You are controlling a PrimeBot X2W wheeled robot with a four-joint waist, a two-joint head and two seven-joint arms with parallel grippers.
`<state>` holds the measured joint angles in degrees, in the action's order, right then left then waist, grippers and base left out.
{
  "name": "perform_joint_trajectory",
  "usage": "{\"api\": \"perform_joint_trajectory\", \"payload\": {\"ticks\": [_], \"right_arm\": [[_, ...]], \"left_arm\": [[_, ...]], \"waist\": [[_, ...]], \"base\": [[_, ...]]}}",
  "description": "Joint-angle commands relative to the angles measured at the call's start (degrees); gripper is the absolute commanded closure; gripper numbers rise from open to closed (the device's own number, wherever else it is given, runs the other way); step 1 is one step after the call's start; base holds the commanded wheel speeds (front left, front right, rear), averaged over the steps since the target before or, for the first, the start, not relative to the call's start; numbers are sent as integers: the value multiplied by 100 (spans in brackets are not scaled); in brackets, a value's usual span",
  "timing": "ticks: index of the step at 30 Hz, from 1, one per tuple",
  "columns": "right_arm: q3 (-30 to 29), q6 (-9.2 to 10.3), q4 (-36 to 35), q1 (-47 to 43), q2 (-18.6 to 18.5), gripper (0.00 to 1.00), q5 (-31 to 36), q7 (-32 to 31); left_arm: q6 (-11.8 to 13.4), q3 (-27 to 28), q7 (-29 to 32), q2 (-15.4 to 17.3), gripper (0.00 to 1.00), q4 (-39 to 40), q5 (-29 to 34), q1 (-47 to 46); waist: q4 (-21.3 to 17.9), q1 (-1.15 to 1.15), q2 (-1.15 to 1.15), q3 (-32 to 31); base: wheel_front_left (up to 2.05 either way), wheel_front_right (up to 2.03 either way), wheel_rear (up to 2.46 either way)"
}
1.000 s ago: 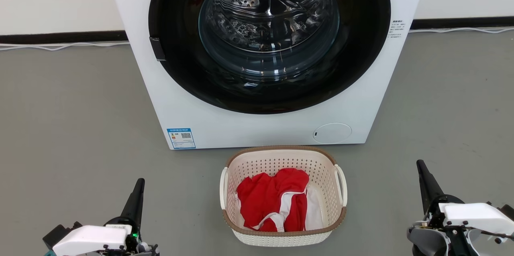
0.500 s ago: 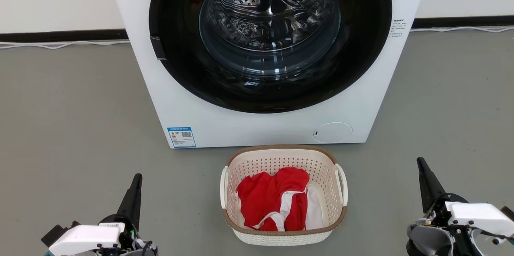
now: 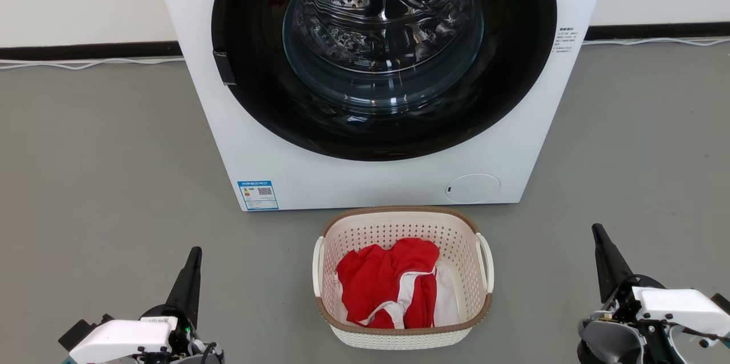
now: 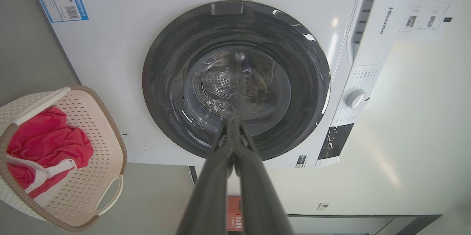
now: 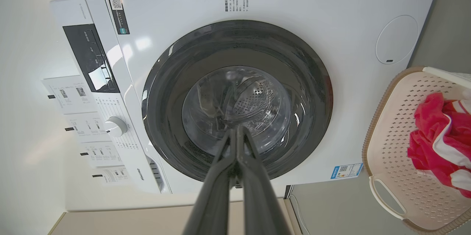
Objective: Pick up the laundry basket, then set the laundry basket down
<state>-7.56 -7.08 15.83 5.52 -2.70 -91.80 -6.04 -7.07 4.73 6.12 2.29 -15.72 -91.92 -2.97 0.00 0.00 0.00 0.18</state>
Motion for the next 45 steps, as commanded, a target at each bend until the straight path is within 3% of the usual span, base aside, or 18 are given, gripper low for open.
{"api": "perform_joint_trajectory", "payload": {"ticks": [1, 45], "right_arm": [[103, -41, -180, 66, -18, 100, -36, -46], [104, -41, -180, 66, -18, 100, -37, -45]], "left_arm": [[-42, 180, 37, 59, 100, 166, -24, -323], [-42, 179, 36, 59, 100, 166, -25, -322]], "waist": [[0, 0, 0, 0], [0, 0, 0, 0]], "base": [[0, 0, 0], [0, 0, 0]]}}
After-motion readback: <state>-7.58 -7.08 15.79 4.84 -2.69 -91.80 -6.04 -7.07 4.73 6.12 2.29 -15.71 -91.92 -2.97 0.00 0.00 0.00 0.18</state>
